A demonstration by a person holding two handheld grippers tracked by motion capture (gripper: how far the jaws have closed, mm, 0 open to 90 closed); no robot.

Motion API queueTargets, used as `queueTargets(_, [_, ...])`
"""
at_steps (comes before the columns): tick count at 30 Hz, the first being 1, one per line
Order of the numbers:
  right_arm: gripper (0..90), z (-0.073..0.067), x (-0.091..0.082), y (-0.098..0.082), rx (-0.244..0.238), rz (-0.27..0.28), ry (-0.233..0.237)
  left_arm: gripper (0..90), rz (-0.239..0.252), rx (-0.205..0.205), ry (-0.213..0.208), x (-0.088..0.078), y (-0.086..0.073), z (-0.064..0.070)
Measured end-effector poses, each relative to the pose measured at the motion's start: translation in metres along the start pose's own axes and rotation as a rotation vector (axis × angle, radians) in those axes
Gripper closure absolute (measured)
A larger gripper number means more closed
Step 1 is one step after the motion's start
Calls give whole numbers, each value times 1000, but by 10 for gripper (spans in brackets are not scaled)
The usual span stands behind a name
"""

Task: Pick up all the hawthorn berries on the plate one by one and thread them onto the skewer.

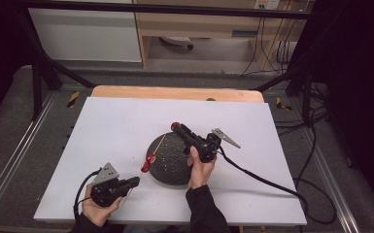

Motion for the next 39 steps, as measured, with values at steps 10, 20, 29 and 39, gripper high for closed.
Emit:
queueTargets(10, [622,0,0,-1,6,6,16,879,11,15,-17,9,3,6])
queueTargets(20, [623,-2,-1,2,17,27,36,880,53,-29,-62,14,8,9])
queueTargets(29, [623,-5,-3,7,24,53,50,879,72,-44,-70,18,15,13])
queueTargets(39, [623,-5,-3,7,25,52,48,879,83,-48,-67,18,18,14])
Point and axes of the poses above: each handheld gripper's, and its own axes: x roughly forward along the jaws, y roughly out of its top, z roughly to its right, the point moved 5 cm from there along x, roughly forward along the jaws, and after that the axes turned 9 degrees about x, right-handed, at the moved point
